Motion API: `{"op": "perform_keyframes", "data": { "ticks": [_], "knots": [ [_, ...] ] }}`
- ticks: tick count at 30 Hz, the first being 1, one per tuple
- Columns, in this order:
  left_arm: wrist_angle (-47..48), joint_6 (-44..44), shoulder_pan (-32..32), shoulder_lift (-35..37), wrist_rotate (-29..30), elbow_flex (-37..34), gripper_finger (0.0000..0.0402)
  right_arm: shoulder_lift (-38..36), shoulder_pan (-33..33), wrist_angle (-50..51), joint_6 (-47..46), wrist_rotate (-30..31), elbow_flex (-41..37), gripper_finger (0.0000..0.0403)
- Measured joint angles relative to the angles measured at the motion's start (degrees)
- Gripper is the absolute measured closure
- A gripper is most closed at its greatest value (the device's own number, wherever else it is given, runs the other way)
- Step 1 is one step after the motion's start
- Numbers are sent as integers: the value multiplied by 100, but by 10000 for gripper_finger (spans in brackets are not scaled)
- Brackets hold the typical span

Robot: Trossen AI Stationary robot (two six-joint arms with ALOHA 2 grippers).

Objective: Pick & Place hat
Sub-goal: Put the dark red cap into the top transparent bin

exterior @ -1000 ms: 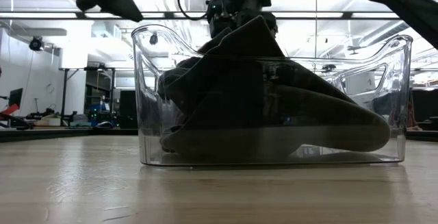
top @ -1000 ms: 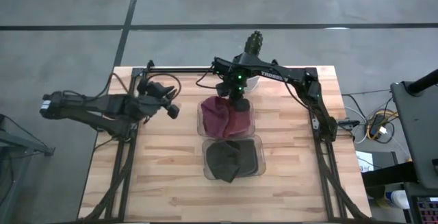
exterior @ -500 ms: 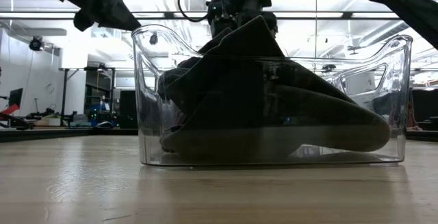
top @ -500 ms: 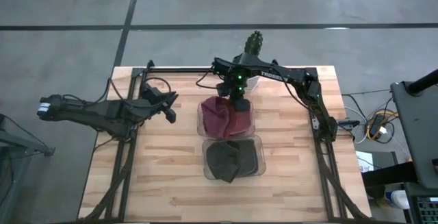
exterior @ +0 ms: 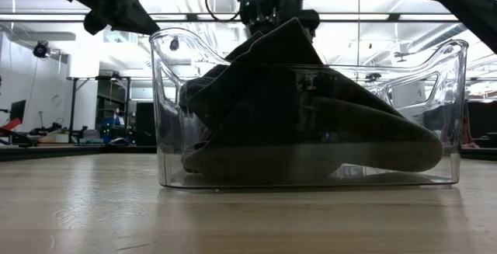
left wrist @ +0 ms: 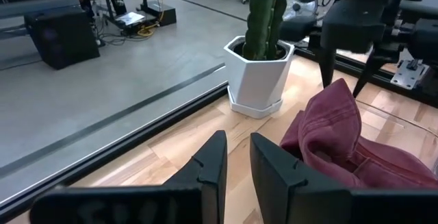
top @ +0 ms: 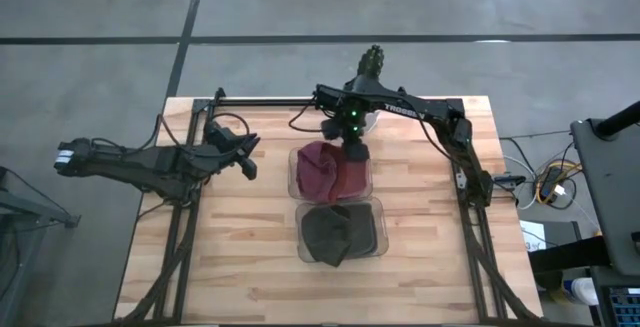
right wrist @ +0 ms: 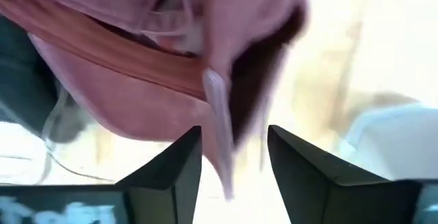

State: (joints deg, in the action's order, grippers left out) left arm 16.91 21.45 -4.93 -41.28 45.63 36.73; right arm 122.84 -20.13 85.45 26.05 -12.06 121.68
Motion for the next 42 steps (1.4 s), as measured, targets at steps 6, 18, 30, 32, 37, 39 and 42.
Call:
{"op": "perform_keyframes", "data": {
  "ticks": [6, 18, 30, 32, 37, 39, 42],
  "knots": [
    [0, -46, 0, -2, 1, 0, 344, -374, 75, 37, -120, 613, 161, 237],
    [-32, -39, 0, -32, -1, -2, 344, -528, 596, -1582, -163, 602, 399, 352],
    [-27, -35, 3, -57, -208, -5, 344, 171, 589, -1872, -271, 561, 333, 394],
    [-26, -39, 2, -57, -208, -13, 344, 206, 579, -1920, -309, 562, 298, 394],
    [-24, -42, 2, -61, -209, -15, 344, 281, 502, -1936, -361, 558, 191, 394],
    [-18, -47, 1, -61, -210, -25, 344, 287, 493, -1945, -364, 560, 86, 394],
    [-20, -83, -2, -61, -210, -29, 344, 292, 499, -1999, -435, 561, -108, 394]
  ]
}}
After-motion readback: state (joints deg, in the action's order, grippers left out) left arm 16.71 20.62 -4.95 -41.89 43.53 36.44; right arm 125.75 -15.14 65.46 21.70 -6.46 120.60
